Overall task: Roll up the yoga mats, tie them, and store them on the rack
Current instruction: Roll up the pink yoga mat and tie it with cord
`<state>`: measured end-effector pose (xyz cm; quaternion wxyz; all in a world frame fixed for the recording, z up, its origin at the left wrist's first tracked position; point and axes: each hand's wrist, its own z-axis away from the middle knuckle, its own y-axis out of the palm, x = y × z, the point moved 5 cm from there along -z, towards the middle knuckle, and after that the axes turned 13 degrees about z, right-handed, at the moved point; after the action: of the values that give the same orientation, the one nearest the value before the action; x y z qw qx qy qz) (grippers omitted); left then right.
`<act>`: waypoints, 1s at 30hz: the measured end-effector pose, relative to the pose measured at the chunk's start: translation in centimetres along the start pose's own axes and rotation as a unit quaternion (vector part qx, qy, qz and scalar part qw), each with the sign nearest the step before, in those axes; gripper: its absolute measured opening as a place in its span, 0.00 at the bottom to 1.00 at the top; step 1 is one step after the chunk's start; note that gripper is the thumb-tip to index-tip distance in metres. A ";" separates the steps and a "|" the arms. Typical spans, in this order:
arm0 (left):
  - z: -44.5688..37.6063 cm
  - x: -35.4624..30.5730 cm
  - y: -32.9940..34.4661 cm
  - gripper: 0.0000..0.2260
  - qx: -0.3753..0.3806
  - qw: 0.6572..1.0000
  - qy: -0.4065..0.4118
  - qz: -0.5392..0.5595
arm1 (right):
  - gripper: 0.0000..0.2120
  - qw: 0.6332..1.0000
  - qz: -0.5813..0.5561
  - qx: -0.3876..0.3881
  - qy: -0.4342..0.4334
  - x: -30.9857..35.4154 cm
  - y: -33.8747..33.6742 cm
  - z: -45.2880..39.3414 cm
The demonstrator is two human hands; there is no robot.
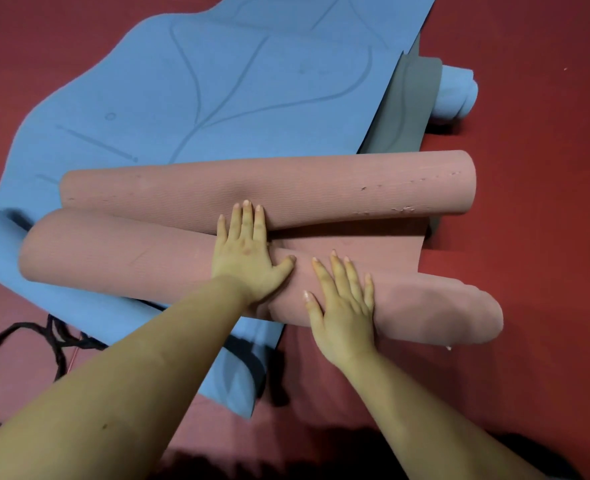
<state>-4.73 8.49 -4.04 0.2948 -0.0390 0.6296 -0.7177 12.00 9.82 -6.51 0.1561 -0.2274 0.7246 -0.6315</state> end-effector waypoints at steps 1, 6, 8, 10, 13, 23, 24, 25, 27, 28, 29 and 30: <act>-0.3 -0.2 -0.1 0.42 0.002 1.000 0.000 0.001 | 0.26 1.000 0.004 0.002 -0.003 0.0 0.0 -0.4; 0.7 -0.4 0.5 0.41 -0.029 0.999 -0.007 0.039 | 0.27 1.000 0.011 -0.003 -0.007 -0.2 0.4 -1.7; 2.1 0.1 1.0 0.44 -0.034 0.998 0.000 0.045 | 0.25 0.999 -0.001 -0.038 -0.011 0.0 0.0 -1.0; 3.2 0.3 1.4 0.43 -0.035 0.998 0.000 0.045 | 0.23 0.996 -0.024 -0.086 -0.028 1.0 -1.0 -0.2; 4.0 0.5 1.8 0.42 -0.018 0.998 -0.002 0.056 | 0.21 0.989 -0.068 -0.116 -0.054 3.0 -2.6 -1.9; 4.7 2.8 -0.7 0.27 -0.113 0.941 -0.022 0.318 | 0.22 0.996 -0.042 -0.012 -0.080 5.4 -0.1 -1.2; 4.8 3.7 -1.3 0.26 -0.151 0.941 -0.050 0.299 | 0.21 0.996 -0.043 -0.005 -0.076 5.4 0.0 -1.4; 4.9 4.8 -1.9 0.26 -0.180 0.945 -0.090 0.259 | 0.21 0.996 -0.043 -0.002 -0.075 5.4 0.1 -1.5; 4.7 6.9 -2.8 0.29 -0.168 0.948 -0.193 0.189 | 0.21 0.996 -0.044 -0.008 -0.075 5.1 0.3 -1.4; 4.3 7.6 -3.0 0.32 -0.144 0.946 -0.233 0.171 | 0.21 0.996 -0.047 -0.017 -0.074 5.1 0.3 -1.1; 3.7 8.0 -3.3 0.34 -0.123 0.944 -0.257 0.166 | 0.21 0.996 -0.051 -0.028 -0.075 5.1 0.3 -0.6; 3.0 8.0 -3.5 0.35 -0.109 0.941 -0.269 0.172 | 0.20 0.995 -0.053 -0.038 -0.077 5.2 0.3 -0.1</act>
<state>-11.31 2.20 -2.68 0.5660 -0.1538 0.5987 -0.5455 7.48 7.23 -6.50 0.1693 -0.3196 0.7206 -0.5915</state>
